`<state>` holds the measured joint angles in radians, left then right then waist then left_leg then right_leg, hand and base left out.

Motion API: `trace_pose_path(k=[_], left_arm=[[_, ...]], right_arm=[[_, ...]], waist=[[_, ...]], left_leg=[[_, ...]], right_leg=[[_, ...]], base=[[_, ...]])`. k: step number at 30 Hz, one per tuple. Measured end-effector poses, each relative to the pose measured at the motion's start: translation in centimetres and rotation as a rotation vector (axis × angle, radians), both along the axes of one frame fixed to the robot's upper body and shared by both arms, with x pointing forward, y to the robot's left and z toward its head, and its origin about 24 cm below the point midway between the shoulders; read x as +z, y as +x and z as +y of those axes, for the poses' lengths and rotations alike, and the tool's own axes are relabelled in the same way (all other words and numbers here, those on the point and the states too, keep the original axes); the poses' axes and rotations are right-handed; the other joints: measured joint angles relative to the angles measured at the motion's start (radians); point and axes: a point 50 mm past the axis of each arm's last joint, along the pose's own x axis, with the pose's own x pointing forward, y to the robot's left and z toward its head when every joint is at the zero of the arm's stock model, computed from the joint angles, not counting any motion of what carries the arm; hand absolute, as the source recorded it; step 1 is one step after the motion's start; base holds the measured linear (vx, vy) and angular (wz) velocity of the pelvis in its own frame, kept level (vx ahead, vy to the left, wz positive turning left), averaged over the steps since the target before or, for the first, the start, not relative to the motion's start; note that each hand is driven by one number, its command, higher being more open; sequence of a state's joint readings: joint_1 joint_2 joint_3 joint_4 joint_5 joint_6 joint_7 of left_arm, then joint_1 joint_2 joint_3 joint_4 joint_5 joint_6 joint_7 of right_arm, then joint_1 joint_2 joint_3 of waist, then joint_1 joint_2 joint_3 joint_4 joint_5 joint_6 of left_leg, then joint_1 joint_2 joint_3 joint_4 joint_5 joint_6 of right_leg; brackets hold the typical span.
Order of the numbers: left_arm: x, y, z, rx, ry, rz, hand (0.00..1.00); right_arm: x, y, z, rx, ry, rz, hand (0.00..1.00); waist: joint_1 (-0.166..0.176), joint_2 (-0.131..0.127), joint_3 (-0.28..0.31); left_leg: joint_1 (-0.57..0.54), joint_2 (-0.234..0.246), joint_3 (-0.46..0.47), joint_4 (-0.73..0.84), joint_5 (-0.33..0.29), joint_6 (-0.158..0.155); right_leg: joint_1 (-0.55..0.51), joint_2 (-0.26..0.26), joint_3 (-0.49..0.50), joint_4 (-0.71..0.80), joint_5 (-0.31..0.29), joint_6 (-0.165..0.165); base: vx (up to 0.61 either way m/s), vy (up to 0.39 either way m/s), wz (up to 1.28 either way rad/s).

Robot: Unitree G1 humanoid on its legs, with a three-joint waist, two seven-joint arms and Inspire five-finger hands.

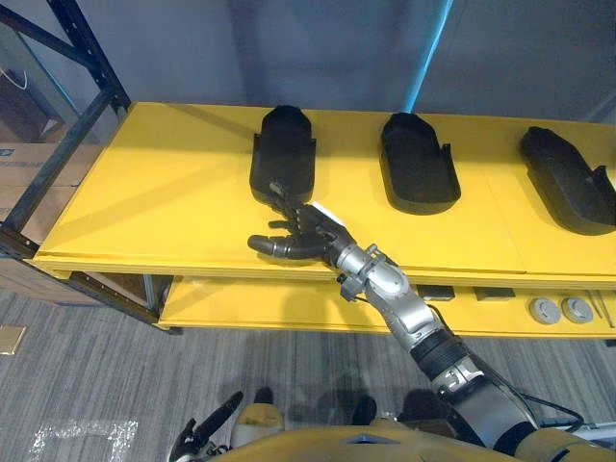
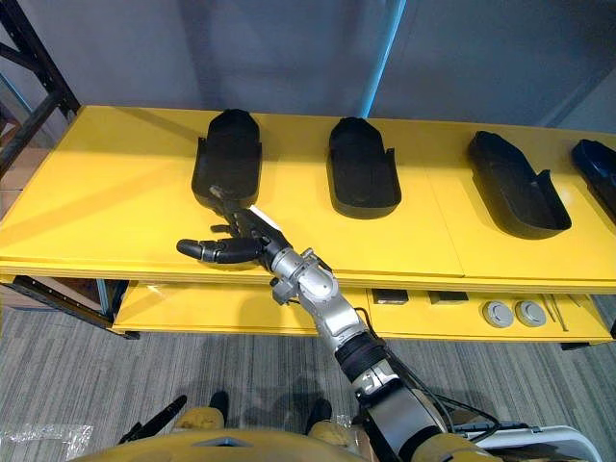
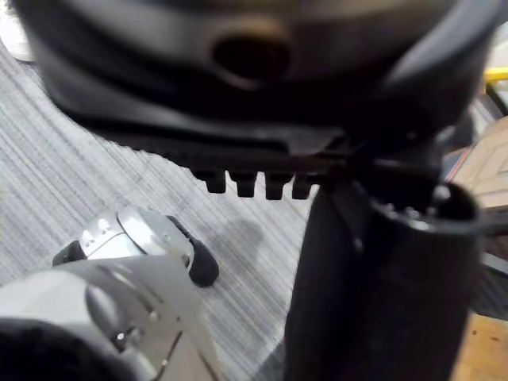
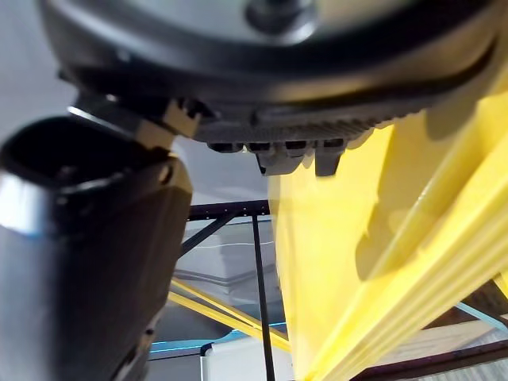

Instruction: Walk over and take three plastic housings, then place them on the shelf

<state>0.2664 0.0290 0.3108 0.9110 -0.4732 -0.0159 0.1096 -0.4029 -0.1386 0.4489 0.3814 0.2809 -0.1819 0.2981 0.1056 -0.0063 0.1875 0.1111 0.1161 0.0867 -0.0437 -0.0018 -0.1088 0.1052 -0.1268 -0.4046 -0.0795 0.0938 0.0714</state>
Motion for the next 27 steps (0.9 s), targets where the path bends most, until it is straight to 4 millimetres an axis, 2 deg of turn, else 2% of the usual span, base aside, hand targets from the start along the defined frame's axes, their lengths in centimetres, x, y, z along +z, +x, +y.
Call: trace_pose_path(k=[3, 6, 9, 11, 12, 13, 15, 16, 18, 19, 21, 22, 23, 24, 26, 27], left_arm=[[0.0, 0.0, -0.1, -0.011, -0.014, -0.006, 1.00], [-0.3, -0.4, 0.0, -0.024, -0.037, 0.015, 1.00], [-0.5, -0.8, 0.1, -0.041, -0.041, 0.047, 1.00], [-0.5, -0.4, 0.9, -0.093, -0.024, 0.058, 1.00], [-0.5, -0.3, 1.0, -0.115, -0.020, 0.063, 1.00], [-0.5, 0.0, 1.1, -0.136, -0.023, 0.070, 1.00], [-0.6, -0.3, 1.3, -0.219, -0.025, 0.109, 1.00], [-0.6, -0.4, 1.3, -0.243, -0.025, 0.121, 1.00], [-0.6, -0.4, 1.4, -0.328, -0.009, 0.143, 1.00], [-0.6, -0.5, 1.4, -0.345, -0.011, 0.147, 1.00], [-0.7, -0.4, 1.1, -0.411, -0.012, 0.154, 1.00], [-0.7, -0.3, 1.0, -0.433, -0.011, 0.156, 1.00], [-0.6, -0.1, 0.9, -0.457, -0.011, 0.151, 1.00], [-0.6, 0.1, 0.8, -0.487, -0.008, 0.148, 1.00], [-0.6, 0.7, 0.5, -0.524, -0.010, 0.127, 1.00], [-0.5, 0.9, 0.4, -0.531, -0.013, 0.120, 1.00]], right_arm=[[0.8, -0.5, 0.3, 0.051, 0.039, -0.025, 1.00], [3.6, -2.6, 0.3, 0.137, 0.174, -0.102, 1.00], [6.7, -4.5, -0.8, 0.163, 0.285, -0.201, 1.00], [8.1, -5.3, -4.2, 0.023, 0.339, -0.274, 1.00], [8.3, -5.5, -5.3, -0.031, 0.343, -0.286, 1.00], [8.1, -5.9, -7.3, -0.124, 0.339, -0.293, 1.00], [7.1, -7.0, -12.5, -0.374, 0.290, -0.278, 1.00], [6.7, -7.4, -13.8, -0.444, 0.276, -0.266, 1.00], [5.6, -9.3, -18.4, -0.716, 0.237, -0.234, 1.00], [5.4, -9.7, -19.2, -0.775, 0.227, -0.228, 1.00], [4.1, -11.4, -21.9, -1.004, 0.224, -0.176, 1.00], [3.5, -11.9, -22.3, -1.066, 0.230, -0.148, 1.00], [2.3, -12.8, -22.9, -1.159, 0.234, -0.096, 1.00], [0.3, -14.0, -23.6, -1.275, 0.234, -0.006, 1.00], [-3.4, -16.6, -24.1, -1.446, 0.223, 0.172, 1.00], [-4.5, -17.5, -24.1, -1.484, 0.216, 0.227, 1.00]], waist=[[-0.001, -0.003, -0.002], [-0.009, -0.011, -0.002], [-0.050, -0.024, -0.008], [-0.077, -0.039, -0.016], [-0.088, -0.042, -0.017], [-0.104, -0.047, -0.021], [-0.148, -0.049, -0.022], [-0.162, -0.046, -0.024], [-0.217, -0.029, -0.023], [-0.228, -0.023, -0.024], [-0.284, -0.004, -0.022], [-0.295, -0.001, -0.026], [-0.312, 0.002, -0.027], [-0.331, 0.005, -0.029], [-0.355, 0.009, -0.028], [-0.362, 0.011, -0.027]], left_leg=[[0.004, 0.006, 0.025, -0.006, -0.001, -0.001], [0.012, 0.018, 0.076, -0.003, -0.010, -0.009], [0.027, 0.028, 0.136, 0.013, -0.031, -0.016], [0.043, 0.040, 0.201, 0.031, -0.053, -0.023], [0.043, 0.043, 0.214, 0.037, -0.059, -0.024], [0.045, 0.045, 0.239, 0.045, -0.068, -0.025], [0.072, 0.053, 0.322, 0.059, -0.092, -0.031], [0.079, 0.054, 0.341, 0.059, -0.096, -0.032], [0.107, 0.056, 0.418, 0.060, -0.112, -0.040], [0.112, 0.057, 0.438, 0.060, -0.116, -0.042], [0.145, 0.063, 0.519, 0.071, -0.138, -0.052], [0.147, 0.067, 0.541, 0.079, -0.145, -0.053], [0.157, 0.068, 0.568, 0.084, -0.152, -0.058], [0.166, 0.069, 0.606, 0.090, -0.159, -0.061], [0.187, 0.072, 0.668, 0.090, -0.163, -0.066], [0.193, 0.072, 0.684, 0.089, -0.164, -0.068]], right_leg=[[-0.016, 0.009, 0.036, 0.000, 0.002, 0.000], [-0.040, 0.024, 0.085, 0.000, 0.008, -0.002], [-0.052, 0.037, 0.141, 0.000, 0.012, -0.007], [-0.067, 0.057, 0.204, 0.000, 0.018, -0.015], [-0.072, 0.060, 0.218, 0.000, 0.020, -0.015], [-0.082, 0.062, 0.243, 0.000, 0.024, -0.016], [-0.096, 0.078, 0.322, 0.000, 0.036, -0.018], [-0.100, 0.083, 0.339, 0.000, 0.038, -0.018], [-0.118, 0.101, 0.414, 0.000, 0.050, -0.020], [-0.123, 0.105, 0.430, 0.000, 0.052, -0.019], [-0.133, 0.130, 0.502, 0.000, 0.063, -0.020], [-0.139, 0.136, 0.522, 0.000, 0.065, -0.020], [-0.143, 0.145, 0.546, 0.000, 0.070, -0.021], [-0.152, 0.156, 0.578, 0.000, 0.073, -0.020], [-0.161, 0.173, 0.629, 0.000, 0.082, -0.018], [-0.162, 0.177, 0.639, 0.000, 0.083, -0.018]], base=[[0.00, 0.003, -0.24], [0.02, -0.003, -0.50], [0.03, 0.019, -0.58], [0.00, 0.001, -0.77], [-0.01, 0.007, -0.69], [-0.01, 0.013, -0.80], [-0.01, 0.026, -1.03], [0.00, 0.023, -0.95], [0.01, 0.027, -0.97], [0.00, 0.024, -0.97], [-0.01, 0.024, -0.99], [-0.04, 0.020, -0.88], [-0.06, 0.012, -0.82], [-0.07, 0.008, -0.90], [-0.10, -0.012, -0.81], [-0.11, -0.025, -0.66]])
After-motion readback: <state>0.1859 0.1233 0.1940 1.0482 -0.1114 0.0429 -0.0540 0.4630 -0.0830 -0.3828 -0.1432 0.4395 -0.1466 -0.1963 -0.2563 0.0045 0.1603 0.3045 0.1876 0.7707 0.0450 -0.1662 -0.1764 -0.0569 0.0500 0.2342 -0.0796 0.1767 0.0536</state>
